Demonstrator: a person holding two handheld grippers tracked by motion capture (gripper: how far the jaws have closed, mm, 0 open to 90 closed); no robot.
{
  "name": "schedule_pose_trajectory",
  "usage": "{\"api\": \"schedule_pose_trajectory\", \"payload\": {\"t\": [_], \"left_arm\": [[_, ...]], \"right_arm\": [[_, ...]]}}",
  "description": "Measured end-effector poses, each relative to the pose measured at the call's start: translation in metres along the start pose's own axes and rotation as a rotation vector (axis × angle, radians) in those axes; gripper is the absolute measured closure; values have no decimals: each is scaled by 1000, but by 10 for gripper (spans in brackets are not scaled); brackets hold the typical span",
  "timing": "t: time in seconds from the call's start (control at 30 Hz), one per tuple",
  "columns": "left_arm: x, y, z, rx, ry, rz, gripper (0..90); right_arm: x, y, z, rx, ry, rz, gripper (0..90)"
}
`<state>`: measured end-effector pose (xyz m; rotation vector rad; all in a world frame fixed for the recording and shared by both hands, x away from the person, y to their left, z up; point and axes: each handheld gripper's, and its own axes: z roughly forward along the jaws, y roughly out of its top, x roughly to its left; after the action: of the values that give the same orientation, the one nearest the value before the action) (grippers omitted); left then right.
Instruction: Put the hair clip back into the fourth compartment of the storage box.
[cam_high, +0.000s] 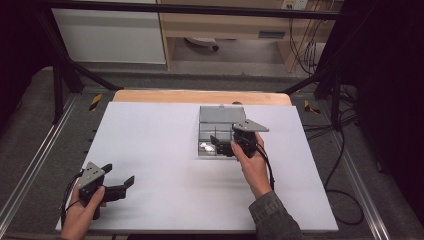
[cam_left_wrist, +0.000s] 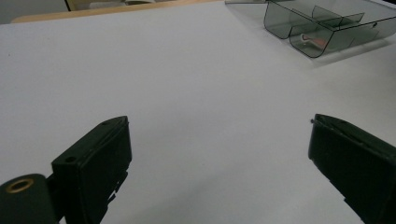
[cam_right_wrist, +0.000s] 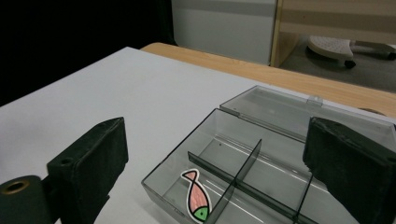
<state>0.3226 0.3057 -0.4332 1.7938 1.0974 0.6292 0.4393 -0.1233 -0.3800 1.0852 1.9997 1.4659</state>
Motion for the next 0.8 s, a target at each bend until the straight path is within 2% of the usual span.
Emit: {"api": "schedule_pose_trajectory", "payload": {"t": [0.2,0.3,0.4,0.57,0.8], "left_arm": [[0,0,0,2,-1,-4,60],[2,-1,-1,4,4,-9,58],[3,-1,-3,-6,2,-20,60],[2,0,-3,-4,0,-14,59],[5,0,-5,-11,3,-20,58]], "right_arm": [[-4,2,-4,-7,14,17,37],[-7,4,-8,-3,-9,19,21],[-12,6,-15,-13,-20,32,21],[-20,8,-28,-26,-36,40,24],[-32,10,-45,-39,-31,47,25]]}}
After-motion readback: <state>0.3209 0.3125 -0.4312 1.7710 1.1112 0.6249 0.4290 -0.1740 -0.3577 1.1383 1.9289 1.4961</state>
